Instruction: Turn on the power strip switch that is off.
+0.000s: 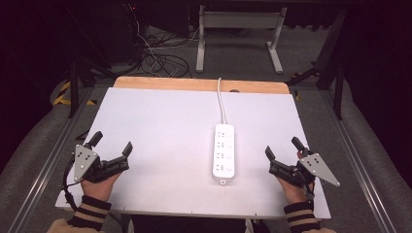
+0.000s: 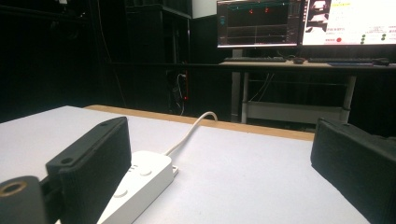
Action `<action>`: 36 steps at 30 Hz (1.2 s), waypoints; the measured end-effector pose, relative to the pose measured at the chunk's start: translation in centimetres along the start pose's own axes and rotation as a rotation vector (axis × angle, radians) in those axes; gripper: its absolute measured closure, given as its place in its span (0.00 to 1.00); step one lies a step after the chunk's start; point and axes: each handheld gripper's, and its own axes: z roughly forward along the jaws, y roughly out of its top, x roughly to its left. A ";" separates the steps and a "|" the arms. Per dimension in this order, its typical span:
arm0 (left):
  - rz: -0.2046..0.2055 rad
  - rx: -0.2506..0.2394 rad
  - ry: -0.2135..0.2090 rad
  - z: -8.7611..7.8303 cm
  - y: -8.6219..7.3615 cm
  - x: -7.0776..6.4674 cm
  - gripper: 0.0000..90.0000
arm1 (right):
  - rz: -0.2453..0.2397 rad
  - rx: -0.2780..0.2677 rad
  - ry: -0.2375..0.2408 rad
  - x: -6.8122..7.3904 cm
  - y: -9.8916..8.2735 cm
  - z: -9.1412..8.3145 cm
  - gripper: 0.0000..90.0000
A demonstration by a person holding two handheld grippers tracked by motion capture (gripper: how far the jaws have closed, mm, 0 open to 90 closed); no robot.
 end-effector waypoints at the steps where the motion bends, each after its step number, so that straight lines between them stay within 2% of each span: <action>1: -0.001 0.000 0.000 0.0 0.0 0.0 0.00 | 0.000 0.000 0.000 0.0 0.0 0.0 0.06; 7: 0.001 0.000 -0.002 0.0 0.0 0.0 0.00 | 0.003 0.004 0.007 0.1 0.0 0.0 0.07; 17: 0.001 0.000 -0.002 0.0 0.0 0.0 0.00 | -0.023 0.005 0.019 0.5 0.1 0.2 0.05; 20: 0.000 -0.001 -0.002 0.0 0.0 0.0 0.00 | -0.025 0.015 0.019 0.7 0.2 0.2 0.07; 22: 0.001 -0.001 -0.003 0.0 0.0 0.0 0.00 | -0.032 0.011 0.031 0.7 0.3 0.0 0.13; 24: 0.003 -0.001 -0.005 0.0 0.1 0.0 0.00 | -0.033 0.008 0.031 0.7 0.3 -0.1 0.16; 25: 0.004 -0.002 -0.005 0.0 0.1 0.0 0.00 | -0.031 0.005 0.042 0.6 0.5 -0.2 0.24; 26: 0.004 -0.002 -0.004 0.0 0.1 0.0 0.00 | -0.030 0.005 0.045 0.5 0.6 -0.3 0.28; 27: 0.002 -0.001 -0.003 0.0 0.0 0.0 0.00 | -0.030 0.005 0.045 0.5 0.6 -0.3 0.28; 29: 0.001 -0.001 -0.003 0.0 0.0 0.0 0.00 | -0.027 0.010 0.064 0.5 0.8 -0.4 0.41; 30: 0.002 -0.001 -0.003 0.0 0.0 0.0 0.00 | -0.034 0.018 0.079 0.5 1.0 -0.4 0.54; 34: 0.004 0.000 -0.002 0.0 0.0 0.0 0.00 | -0.038 0.038 0.114 0.9 1.7 -0.4 0.87; 36: 0.004 -0.001 -0.001 0.0 0.0 0.0 0.00 | -0.025 0.052 0.125 1.0 2.2 -0.3 0.98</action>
